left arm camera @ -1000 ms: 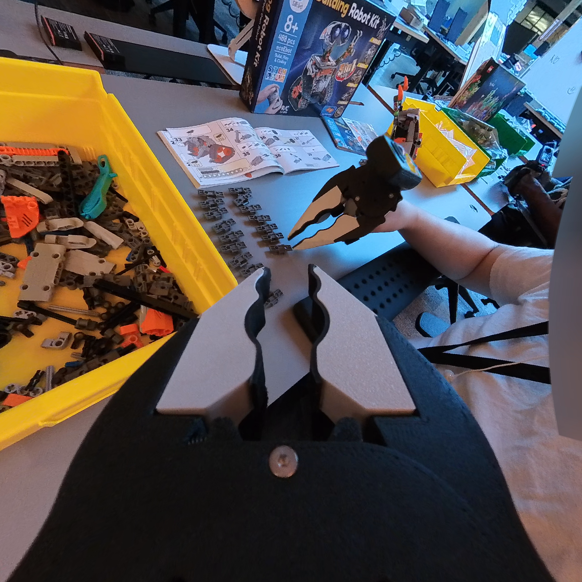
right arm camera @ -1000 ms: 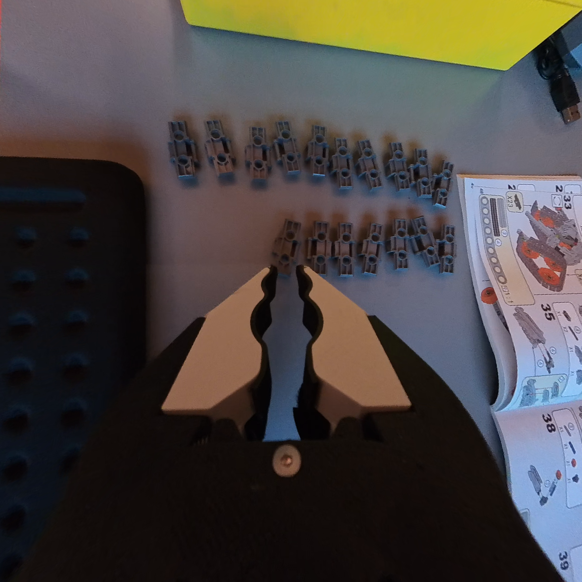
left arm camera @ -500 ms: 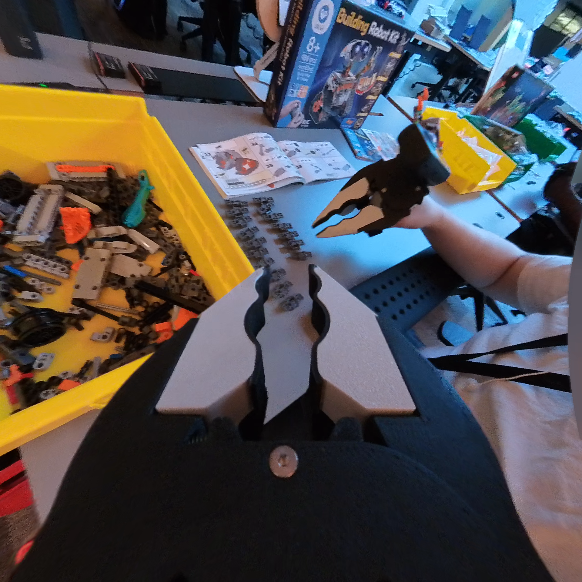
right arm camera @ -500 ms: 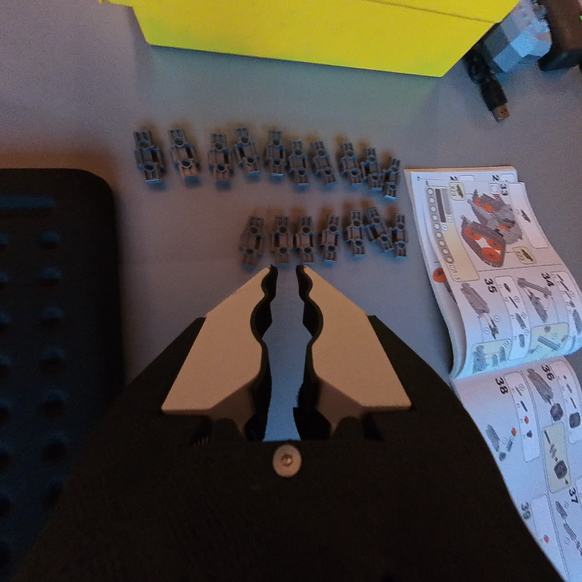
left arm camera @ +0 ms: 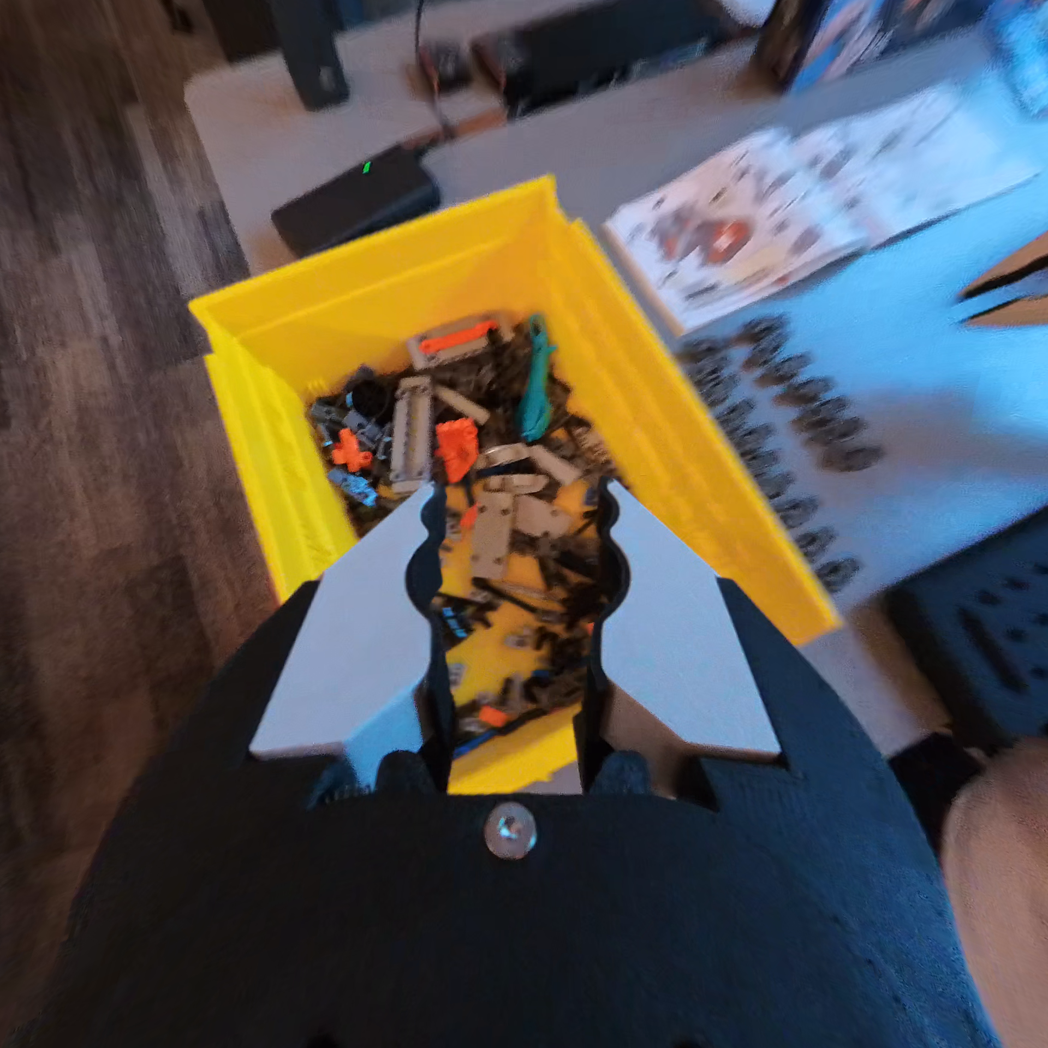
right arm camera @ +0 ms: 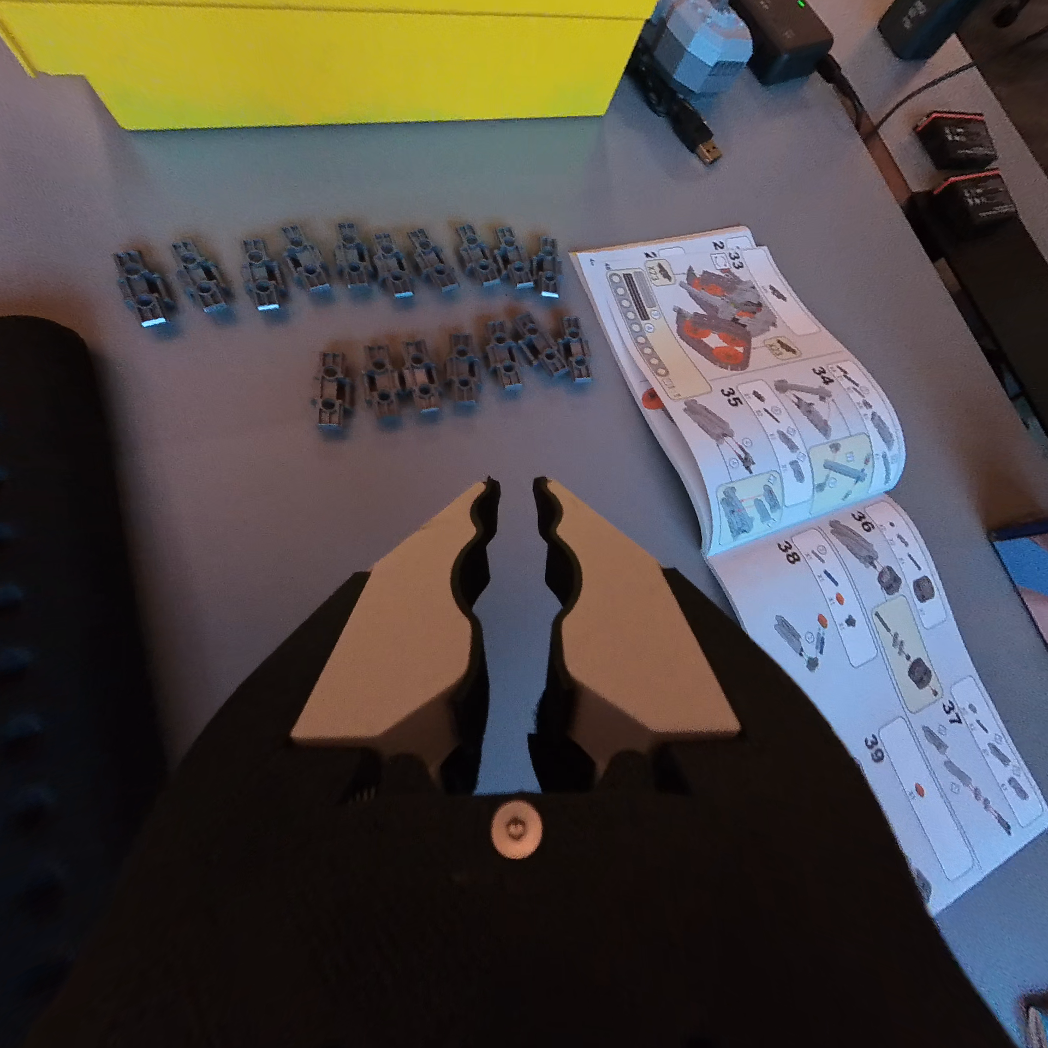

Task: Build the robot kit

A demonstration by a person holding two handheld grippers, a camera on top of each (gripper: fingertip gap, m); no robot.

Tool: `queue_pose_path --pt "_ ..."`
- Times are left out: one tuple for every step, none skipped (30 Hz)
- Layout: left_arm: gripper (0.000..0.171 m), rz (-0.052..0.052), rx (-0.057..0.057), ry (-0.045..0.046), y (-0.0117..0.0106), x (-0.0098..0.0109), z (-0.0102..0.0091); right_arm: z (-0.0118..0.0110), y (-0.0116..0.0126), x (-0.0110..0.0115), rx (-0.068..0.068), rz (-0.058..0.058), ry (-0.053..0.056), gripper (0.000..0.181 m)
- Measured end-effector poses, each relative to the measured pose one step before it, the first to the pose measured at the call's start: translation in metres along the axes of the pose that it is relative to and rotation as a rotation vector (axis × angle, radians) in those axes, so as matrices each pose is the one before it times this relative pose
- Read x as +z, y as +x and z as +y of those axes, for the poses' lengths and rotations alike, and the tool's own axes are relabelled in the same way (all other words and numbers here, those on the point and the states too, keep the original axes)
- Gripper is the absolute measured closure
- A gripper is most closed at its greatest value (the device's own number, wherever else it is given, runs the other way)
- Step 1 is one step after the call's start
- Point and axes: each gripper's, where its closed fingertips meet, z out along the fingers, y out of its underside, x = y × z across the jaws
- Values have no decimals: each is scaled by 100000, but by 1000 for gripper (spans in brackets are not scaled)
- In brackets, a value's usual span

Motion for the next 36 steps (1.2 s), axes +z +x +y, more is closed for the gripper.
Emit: queue_pose_path --pt "125 -3766 3989 -5224 -1320 1106 375 182 168 -91 486 444 116 169" --pt "130 -4516 4822 -4862 -1319 1054 350 185 120 -73 584 236 -2 169" --pt "133 -5405 4942 -4730 -1350 1002 277 159 136 -64 639 319 67 169" --pt "137 -5435 4661 -4716 -1248 974 225 120 126 -52 600 238 240 169" --pt "141 -4056 4421 -5119 -924 973 260 95 96 -15 633 4 296 169" --pt "142 -2597 3939 -5333 -640 973 231 78 57 18 550 -163 225 169" --pt "144 -1429 3171 -5452 -439 977 206 84 83 43 421 -47 22 169" --pt "145 -997 2360 -5490 -392 954 143 79 85 71 234 31 -127 169" --pt "145 -909 2668 -5351 -318 931 91 58 40 83 17 -178 -100 169" --pt "145 1713 4863 -5087 225 906 91 44 -20 90 -214 -335 19 169" --pt "142 3936 7193 -4557 687 854 100 73 -28 95 -274 -214 -153 169" --pt "139 1331 8115 -4543 330 823 202 137 -7 106 -173 -46 -579 169" --pt "138 799 8299 -5029 279 750 310 143 -27 79 -270 -89 -596 169" --pt "136 729 7055 -3904 252 621 176 106 -41 65 -328 -167 -319 169" --pt "142 -712 5193 -2993 -56 400 52 48 -52 53 -201 -234 -113 169" --pt "143 -95 4078 -1555 -31 225 -147 34 -56 30 -64 -329 -134 169" --pt "142 -566 2335 -986 -187 119 -204 15 -48 23 -59 -241 10 169" --pt "141 -647 1395 -1335 -247 117 -76 12 -40 14 -74 -207 -19 169" --pt "141 -383 1362 -1693 -151 141 92 33 -31 -13 -152 -157 -164 169" --pt "141 827 1675 -1676 140 185 128 30 -17 -24 -180 -113 -145 169" --pt "142 -596 1944 -1333 4 182 116 8 -2 -62 -169 -14 79 169" --pt "144 -1045 2199 -1164 11 189 93 -21 -6 -65 -105 -101 168 169" --pt "146 -548 1958 -1325 89 198 93 -31 -14 -87 7 -185 232 169" --pt "146 120 1371 -1089 148 212 17 -42 -34 -64 98 -300 307 169" --pt "146 -59 1213 -1580 93 246 34 -44 -33 -61 155 -332 303 169" --pt "146 -173 1445 -1667 71 276 35 -39 -97 -21 229 -694 264 169" --pt "146 -95 1360 -1760 76 285 49 -19 -104 -14 317 -727 118 169" --pt "147 -490 950 -2412 -23 282 144 42 -34 -1 100 -171 -199 169" --pt "148 -249 997 -2123 -7 148 111 72 -31 5 -227 -17 -418 169" --pt "149 -196 590 -697 -25 -50 -68 40 -50 -21 -319 33 -300 169" --pt "157 76 14 -627 -10 -42 -1 -30 -40 -59 -410 184 125 169" --pt "158 141 -147 -158 18 -3 2 -82 -53 -81 -353 111 349 169" --pt "158 131 -196 -368 50 -9 129 -87 -61 -89 -141 -33 406 169" --pt "158 581 -472 -243 131 -89 223 -70 -54 -68 -50 -110 354 169" --pt "158 -838 -1262 975 -96 -219 125 -31 -16 -47 -59 -8 198 169" --pt "158 -1593 -2119 1594 -232 -414 115 -23 -19 -21 -47 -10 138 169"
